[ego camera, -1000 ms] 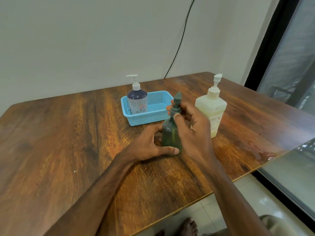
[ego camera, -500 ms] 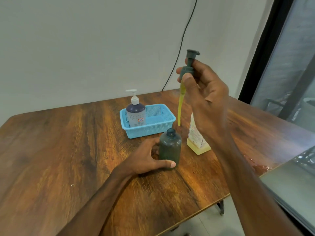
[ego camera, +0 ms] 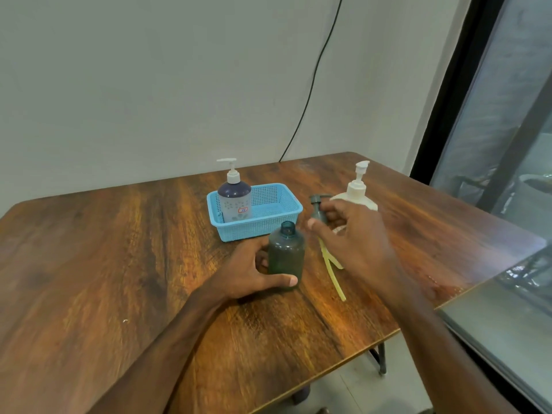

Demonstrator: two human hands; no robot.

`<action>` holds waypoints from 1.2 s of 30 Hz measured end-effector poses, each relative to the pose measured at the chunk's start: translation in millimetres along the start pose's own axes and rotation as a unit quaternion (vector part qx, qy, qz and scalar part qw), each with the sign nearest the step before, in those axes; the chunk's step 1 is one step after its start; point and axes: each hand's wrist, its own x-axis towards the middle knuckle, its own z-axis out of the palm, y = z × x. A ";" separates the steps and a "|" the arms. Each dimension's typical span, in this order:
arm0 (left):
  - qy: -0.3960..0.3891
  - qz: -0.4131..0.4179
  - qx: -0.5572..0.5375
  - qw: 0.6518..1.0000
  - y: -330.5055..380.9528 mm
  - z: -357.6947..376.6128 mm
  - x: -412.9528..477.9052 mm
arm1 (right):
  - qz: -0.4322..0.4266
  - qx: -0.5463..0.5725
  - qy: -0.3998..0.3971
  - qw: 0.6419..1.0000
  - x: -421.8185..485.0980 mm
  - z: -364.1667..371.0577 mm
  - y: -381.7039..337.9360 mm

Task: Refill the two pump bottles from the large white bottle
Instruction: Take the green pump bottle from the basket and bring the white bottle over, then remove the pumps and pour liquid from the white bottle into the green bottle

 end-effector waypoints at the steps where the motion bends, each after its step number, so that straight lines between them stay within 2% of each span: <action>1: 0.006 -0.010 0.006 1.000 -1.2 -2.2 0.2 | 0.007 -0.018 -0.013 1.000 -5.5 6.2 6.5; 9: 0.020 -0.011 0.041 0.999 -0.4 -2.8 -0.8 | 0.036 -0.123 -0.131 0.983 -19.1 51.1 45.3; 19: 0.023 -0.016 0.058 0.998 0.6 0.1 -2.1 | 0.044 -0.131 -0.110 0.984 -23.6 56.2 53.1; 25: 0.050 -0.003 0.049 0.998 3.8 9.3 -3.0 | 0.040 -0.095 -0.058 0.993 -40.1 33.7 48.5; 29: 0.145 0.036 0.060 0.987 11.0 19.8 -4.8 | 0.034 -0.061 0.018 0.997 -45.0 9.4 48.5; 33: 0.261 0.092 0.083 0.957 30.3 39.6 -11.9 | 0.047 -0.026 0.121 0.991 -42.8 -11.2 52.0; 36: 0.307 0.129 0.113 0.936 44.0 55.3 -19.2 | 0.073 -0.008 0.173 0.982 -37.5 -14.9 59.4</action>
